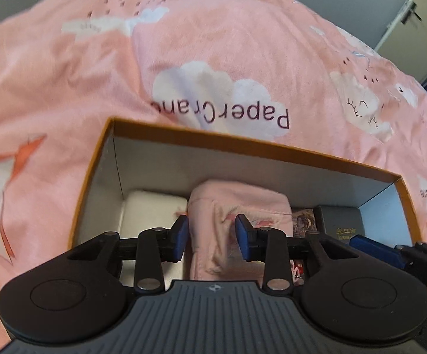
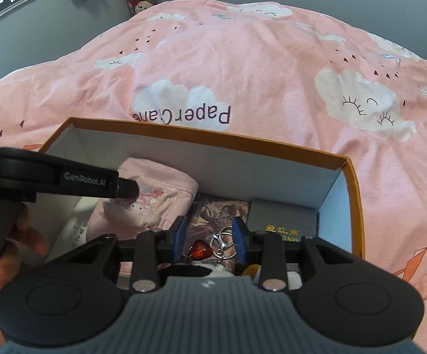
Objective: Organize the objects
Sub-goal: 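Lower the wallet and pouch into the box and open both grippers, then withdraw both grippers from the box toward the tape measure and crocheted fruit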
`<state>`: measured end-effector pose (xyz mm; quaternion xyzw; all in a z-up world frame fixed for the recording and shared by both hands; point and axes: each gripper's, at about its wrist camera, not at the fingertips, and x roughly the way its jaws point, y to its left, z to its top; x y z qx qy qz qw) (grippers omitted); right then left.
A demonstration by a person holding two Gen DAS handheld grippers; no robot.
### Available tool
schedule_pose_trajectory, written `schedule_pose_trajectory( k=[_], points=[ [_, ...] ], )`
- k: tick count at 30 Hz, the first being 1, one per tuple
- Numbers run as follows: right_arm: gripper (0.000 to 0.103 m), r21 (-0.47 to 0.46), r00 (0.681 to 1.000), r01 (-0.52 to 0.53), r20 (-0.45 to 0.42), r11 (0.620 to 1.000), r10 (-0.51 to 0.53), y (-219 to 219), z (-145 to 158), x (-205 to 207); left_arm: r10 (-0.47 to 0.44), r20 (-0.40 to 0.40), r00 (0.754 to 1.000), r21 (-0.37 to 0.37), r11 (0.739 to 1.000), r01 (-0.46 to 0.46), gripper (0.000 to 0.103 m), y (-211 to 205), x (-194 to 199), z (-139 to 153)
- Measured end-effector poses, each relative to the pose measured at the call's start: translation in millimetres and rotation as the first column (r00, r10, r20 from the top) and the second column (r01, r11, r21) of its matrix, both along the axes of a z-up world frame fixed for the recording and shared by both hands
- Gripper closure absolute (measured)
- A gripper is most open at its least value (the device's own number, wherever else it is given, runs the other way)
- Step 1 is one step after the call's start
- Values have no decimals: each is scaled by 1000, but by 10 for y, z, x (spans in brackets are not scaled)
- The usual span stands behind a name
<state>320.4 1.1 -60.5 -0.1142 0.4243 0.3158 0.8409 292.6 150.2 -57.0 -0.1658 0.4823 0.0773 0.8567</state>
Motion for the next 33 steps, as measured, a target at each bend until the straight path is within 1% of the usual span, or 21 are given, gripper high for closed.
schedule_pose_trajectory(
  k=[2, 4, 8, 10, 12, 14, 18, 19, 21, 23, 27, 28, 30, 32, 33],
  points=[
    [67, 17, 1000, -12, 6, 1000, 12, -5, 26, -32, -18, 25, 1000, 44, 999, 17, 64, -33, -42, 74],
    [66, 24, 1000, -18, 14, 1000, 17, -4, 59, -60, -43, 66, 997, 83, 996, 38, 64, -77, -107, 176],
    [64, 54, 999, -24, 41, 998, 22, -46, 186, -163, -60, 148, 987, 142, 989, 39, 64, -192, -329, 443],
    [59, 78, 998, -28, 66, 997, 22, -94, 288, -267, -60, 201, 978, 157, 987, 28, 64, -260, -507, 595],
    [59, 107, 995, -38, 99, 993, 27, -164, 396, -400, -38, 260, 965, 153, 988, -2, 64, -314, -760, 733],
    [59, 137, 990, -50, 135, 989, 31, -261, 502, -565, -27, 306, 952, 133, 991, -14, 64, -378, -1035, 845],
    [58, 187, 980, -89, 193, 978, 52, -444, 653, -945, -24, 356, 934, 103, 995, -14, 64, -503, -1514, 986],
    [56, 196, 977, -98, 203, 976, 57, -488, 676, -1053, -30, 365, 931, 95, 995, -5, 64, -530, -1604, 1011],
    [52, 208, 973, -110, 222, 972, 62, -577, 698, -1262, -48, 369, 928, 104, 995, 10, 64, -579, -1763, 1040],
    [50, 208, 971, -115, 232, 971, 65, -669, 708, -1453, -63, 369, 927, 130, 991, 16, 64, -626, -1916, 1039],
    [44, 237, 976, -95, 215, 967, 43, -904, 652, -1760, -109, 363, 926, 192, 981, 40, 64, -702, -2227, 929],
    [41, 255, 978, -88, 204, 963, 36, -966, 624, -1814, -121, 360, 925, 212, 976, 45, 64, -713, -2303, 880],
    [41, 284, 983, -67, 181, 957, 15, -1088, 534, -1928, -159, 347, 924, 267, 962, 65, 64, -731, -2465, 783],
    [41, 273, 984, -40, 179, 961, -10, -1166, 420, -2021, -188, 343, 920, 316, 946, 75, 64, -705, -2626, 706],
    [41, 263, 983, -30, 180, 964, -19, -1189, 375, -2058, -210, 354, 912, 343, 936, 83, 64, -679, -2715, 684]
  ],
)
